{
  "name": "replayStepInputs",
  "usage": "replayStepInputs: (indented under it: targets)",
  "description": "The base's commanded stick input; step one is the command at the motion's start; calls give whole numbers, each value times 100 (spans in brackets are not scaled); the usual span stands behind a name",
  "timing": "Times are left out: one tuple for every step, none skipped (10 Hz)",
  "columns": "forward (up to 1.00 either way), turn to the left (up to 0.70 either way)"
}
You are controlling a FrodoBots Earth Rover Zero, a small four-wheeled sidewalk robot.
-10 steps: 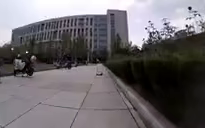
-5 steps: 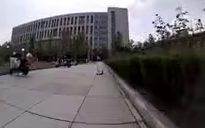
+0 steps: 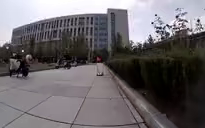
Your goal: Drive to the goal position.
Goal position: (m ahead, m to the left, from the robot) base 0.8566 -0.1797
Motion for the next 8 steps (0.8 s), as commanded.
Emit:
replayStepInputs:
  targets:
    - [70, 12]
    - [70, 14]
    - [70, 14]
    - [70, 14]
    - [70, 14]
    - [70, 14]
    - [70, 14]
    - [70, 14]
